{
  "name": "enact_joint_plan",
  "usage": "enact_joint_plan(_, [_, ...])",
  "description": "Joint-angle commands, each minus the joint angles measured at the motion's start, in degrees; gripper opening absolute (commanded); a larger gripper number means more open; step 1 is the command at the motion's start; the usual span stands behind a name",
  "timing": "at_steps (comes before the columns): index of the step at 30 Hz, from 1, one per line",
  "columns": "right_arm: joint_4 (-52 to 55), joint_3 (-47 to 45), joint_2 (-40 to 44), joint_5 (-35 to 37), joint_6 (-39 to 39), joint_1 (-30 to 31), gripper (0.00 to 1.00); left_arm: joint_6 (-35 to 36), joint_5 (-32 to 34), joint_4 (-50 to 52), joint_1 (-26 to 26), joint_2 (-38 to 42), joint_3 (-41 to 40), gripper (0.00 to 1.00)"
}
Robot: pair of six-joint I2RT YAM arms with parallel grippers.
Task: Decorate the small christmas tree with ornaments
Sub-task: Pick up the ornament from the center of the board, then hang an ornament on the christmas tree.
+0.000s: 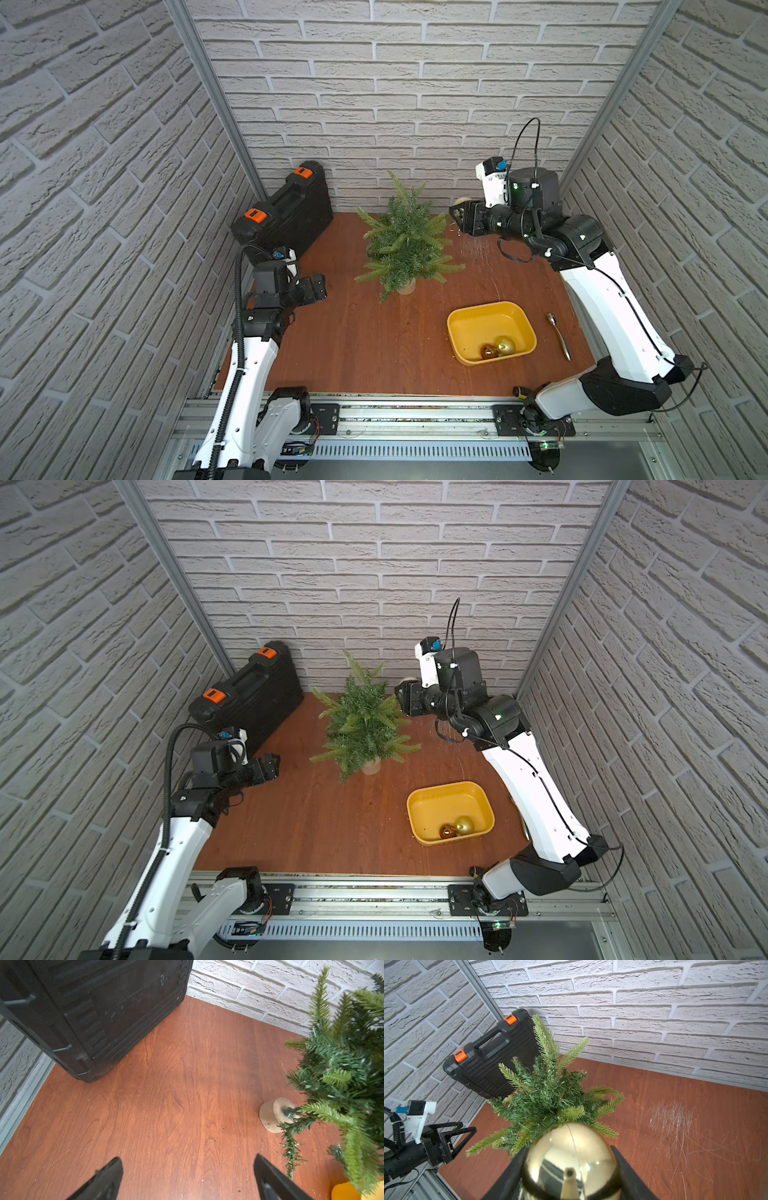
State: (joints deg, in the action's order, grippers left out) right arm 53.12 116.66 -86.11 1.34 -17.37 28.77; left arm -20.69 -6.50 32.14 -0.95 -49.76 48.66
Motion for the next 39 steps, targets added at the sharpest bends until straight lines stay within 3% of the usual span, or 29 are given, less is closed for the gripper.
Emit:
enact_joint_plan(1, [0.7, 2.4, -0.7, 2.1, 0.4, 1.6, 0.51, -0.2, -0.1, -1.9, -0.3, 0.7, -0.7, 0.98])
enact_joint_plan(39, [0.9, 8.8, -8.2, 9.7, 3.3, 2.3, 0.52, 0.0, 0.0, -1.9, -0.4, 1.0, -0.5, 0.98])
